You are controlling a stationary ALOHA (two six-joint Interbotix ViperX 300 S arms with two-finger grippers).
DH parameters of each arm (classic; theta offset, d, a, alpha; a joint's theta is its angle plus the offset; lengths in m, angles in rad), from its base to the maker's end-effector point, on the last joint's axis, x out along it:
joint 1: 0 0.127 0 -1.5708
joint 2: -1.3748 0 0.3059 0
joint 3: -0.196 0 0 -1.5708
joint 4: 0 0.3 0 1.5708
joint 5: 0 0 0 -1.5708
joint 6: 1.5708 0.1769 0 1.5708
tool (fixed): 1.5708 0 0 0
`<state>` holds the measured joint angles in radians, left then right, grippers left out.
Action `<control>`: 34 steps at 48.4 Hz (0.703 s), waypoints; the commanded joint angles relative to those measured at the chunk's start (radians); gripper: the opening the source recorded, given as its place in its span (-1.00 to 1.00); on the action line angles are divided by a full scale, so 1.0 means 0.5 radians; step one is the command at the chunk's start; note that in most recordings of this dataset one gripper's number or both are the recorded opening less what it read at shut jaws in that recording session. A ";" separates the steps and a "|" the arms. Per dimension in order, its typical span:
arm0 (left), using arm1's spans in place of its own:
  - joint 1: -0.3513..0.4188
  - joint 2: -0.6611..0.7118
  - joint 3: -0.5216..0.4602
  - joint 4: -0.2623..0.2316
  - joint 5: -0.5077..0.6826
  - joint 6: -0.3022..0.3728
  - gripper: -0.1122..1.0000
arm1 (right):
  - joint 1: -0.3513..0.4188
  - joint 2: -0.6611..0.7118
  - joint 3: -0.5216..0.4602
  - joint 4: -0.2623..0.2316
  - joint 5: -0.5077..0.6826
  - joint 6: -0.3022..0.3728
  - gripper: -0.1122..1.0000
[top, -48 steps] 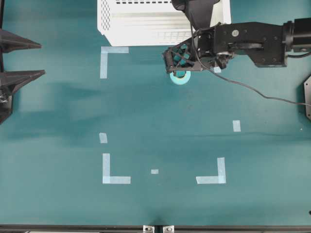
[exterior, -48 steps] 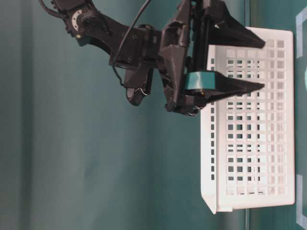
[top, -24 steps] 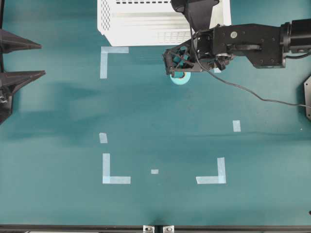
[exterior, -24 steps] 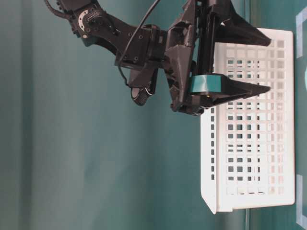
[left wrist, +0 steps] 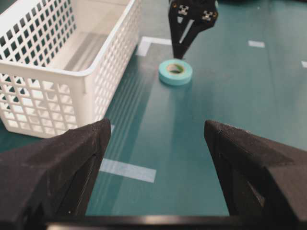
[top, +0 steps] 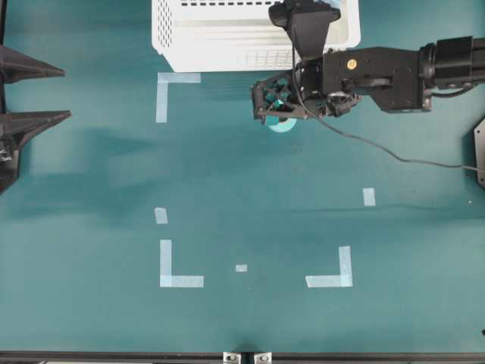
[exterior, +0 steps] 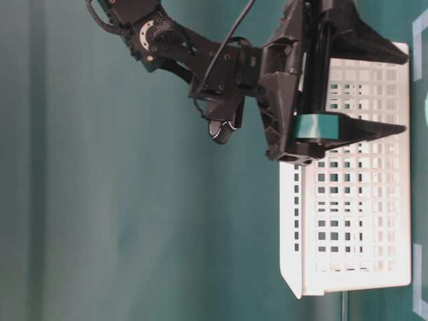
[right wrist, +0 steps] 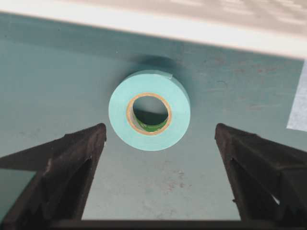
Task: Put the tape into the white basket.
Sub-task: 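Lower the open right gripper over the blue tape roll, then close the right gripper on the tape roll's rim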
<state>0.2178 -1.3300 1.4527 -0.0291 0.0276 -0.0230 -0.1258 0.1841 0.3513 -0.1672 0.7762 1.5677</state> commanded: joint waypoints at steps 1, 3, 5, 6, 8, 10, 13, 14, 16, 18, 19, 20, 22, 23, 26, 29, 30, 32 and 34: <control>0.006 0.025 -0.021 -0.003 -0.006 -0.003 0.75 | 0.015 -0.012 -0.012 0.003 -0.055 0.009 0.97; 0.009 0.021 -0.021 -0.003 -0.006 -0.003 0.75 | 0.021 0.003 -0.012 0.000 -0.089 0.009 0.97; 0.009 0.025 -0.025 -0.003 -0.006 -0.003 0.75 | 0.021 0.018 -0.012 0.000 -0.120 0.009 0.97; 0.009 0.021 -0.025 -0.003 -0.006 -0.003 0.75 | 0.021 0.025 -0.012 0.000 -0.132 0.009 0.97; 0.006 0.021 -0.025 -0.003 -0.003 -0.003 0.75 | 0.021 0.040 -0.012 0.003 -0.147 0.012 0.97; 0.009 0.021 -0.021 -0.003 -0.003 -0.003 0.75 | 0.025 0.052 -0.009 0.000 -0.156 0.018 0.97; 0.006 0.025 -0.025 -0.003 -0.003 -0.003 0.75 | 0.021 0.064 -0.009 0.003 -0.150 0.031 0.97; 0.006 0.025 -0.025 -0.003 -0.003 -0.003 0.75 | 0.021 0.064 -0.009 0.003 -0.147 0.037 0.97; 0.006 0.025 -0.021 -0.003 -0.003 -0.003 0.75 | 0.021 0.064 -0.009 0.000 -0.138 0.043 0.97; 0.006 0.021 -0.025 -0.003 -0.003 -0.003 0.75 | 0.021 0.067 -0.009 -0.003 -0.123 0.046 0.97; 0.009 0.021 -0.025 -0.003 -0.003 -0.003 0.75 | 0.021 0.064 -0.009 -0.003 -0.117 0.046 0.97; 0.006 0.021 -0.025 -0.003 -0.003 -0.003 0.75 | 0.025 0.067 -0.009 -0.003 -0.110 0.046 0.97; 0.009 0.021 -0.021 -0.003 -0.003 -0.003 0.75 | 0.021 0.067 -0.009 -0.006 -0.098 0.046 0.97; 0.009 0.021 -0.021 -0.003 -0.003 -0.003 0.75 | 0.021 0.067 -0.009 -0.006 -0.098 0.046 0.97; 0.006 0.018 -0.021 -0.003 -0.003 -0.003 0.75 | 0.025 0.071 -0.009 -0.009 -0.107 0.046 0.97; 0.006 0.015 -0.025 -0.003 0.009 -0.003 0.75 | 0.025 0.077 -0.009 -0.009 -0.114 0.046 0.97; 0.009 0.015 -0.025 -0.003 0.009 -0.006 0.75 | 0.021 0.077 -0.009 -0.009 -0.117 0.046 0.97; 0.006 0.015 -0.025 -0.003 0.012 -0.006 0.75 | 0.021 0.086 -0.006 -0.009 -0.123 0.046 0.97; 0.006 0.012 -0.025 -0.003 0.012 -0.006 0.75 | 0.025 0.092 -0.009 -0.009 -0.135 0.046 0.97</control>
<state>0.2163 -1.3300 1.4527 -0.0307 0.0368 -0.0245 -0.1166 0.2424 0.3543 -0.1687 0.7194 1.5892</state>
